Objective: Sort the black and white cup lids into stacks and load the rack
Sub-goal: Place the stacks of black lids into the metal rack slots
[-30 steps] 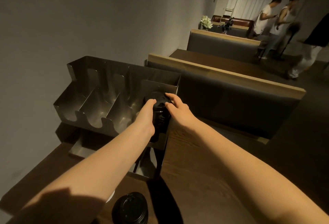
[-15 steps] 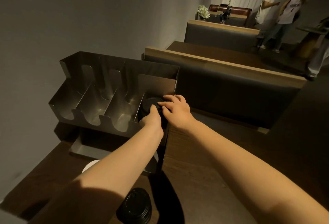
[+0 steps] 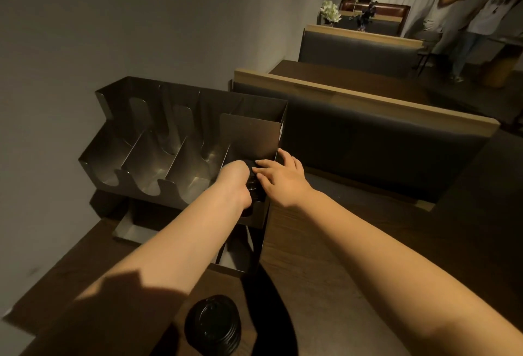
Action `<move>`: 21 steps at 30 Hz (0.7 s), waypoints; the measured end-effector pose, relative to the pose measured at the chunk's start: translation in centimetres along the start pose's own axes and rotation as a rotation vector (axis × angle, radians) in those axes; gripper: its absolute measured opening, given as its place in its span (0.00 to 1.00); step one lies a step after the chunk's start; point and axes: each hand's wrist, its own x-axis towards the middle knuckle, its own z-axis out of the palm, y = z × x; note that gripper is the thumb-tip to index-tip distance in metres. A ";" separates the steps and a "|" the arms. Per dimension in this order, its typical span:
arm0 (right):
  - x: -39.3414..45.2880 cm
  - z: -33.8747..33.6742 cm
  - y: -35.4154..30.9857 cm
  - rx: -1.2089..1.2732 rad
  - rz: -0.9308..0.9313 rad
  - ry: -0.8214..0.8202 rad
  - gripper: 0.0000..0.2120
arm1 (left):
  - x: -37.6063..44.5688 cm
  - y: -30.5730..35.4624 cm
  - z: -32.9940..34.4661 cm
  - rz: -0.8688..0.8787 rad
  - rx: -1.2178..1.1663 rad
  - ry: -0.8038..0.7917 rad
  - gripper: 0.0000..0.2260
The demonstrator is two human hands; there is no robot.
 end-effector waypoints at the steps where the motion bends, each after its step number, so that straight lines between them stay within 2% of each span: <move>1: -0.1 0.2 0.1 0.006 -0.003 -0.026 0.20 | 0.3 -0.3 0.0 0.087 0.038 0.011 0.08; 2: -0.2 0.1 0.1 0.013 -0.008 -0.047 0.20 | 0.6 -0.7 -0.2 0.216 0.095 0.024 0.14; 4: -0.3 -0.4 0.3 0.025 -0.026 -0.062 0.21 | 1.1 -1.3 -0.6 0.521 0.497 0.058 0.23; 6: -0.6 -0.9 0.3 0.031 -0.041 0.001 0.22 | 2.2 -1.5 -1.3 0.742 0.922 0.034 0.25; 8: -1.1 -0.9 0.2 0.025 -0.054 0.056 0.21 | 3.8 -1.6 -2.1 0.809 1.230 -0.012 0.24; 11: -1.5 -0.7 -0.3 -0.027 -0.071 -0.050 0.22 | 4.8 -1.4 -2.3 0.787 1.589 -0.069 0.22; 14: -0.7 -2.1 -0.7 -0.066 -0.048 -0.103 0.23 | 4.1 0.8 -2.3 0.781 1.720 -0.031 0.22; 16: -1.0 -2.4 -0.7 -0.064 -0.039 -0.058 0.22 | 4.1 1.1 -2.6 0.812 1.775 -0.002 0.22; 19: -1.8 -2.0 -0.9 -0.110 -0.021 -0.093 0.23 | 4.4 0.1 -3.6 0.816 1.892 -0.034 0.22; 21: -1.5 -2.6 -1.3 -0.129 -0.009 -0.109 0.22 | 4.4 0.5 -3.7 0.865 1.839 -0.006 0.22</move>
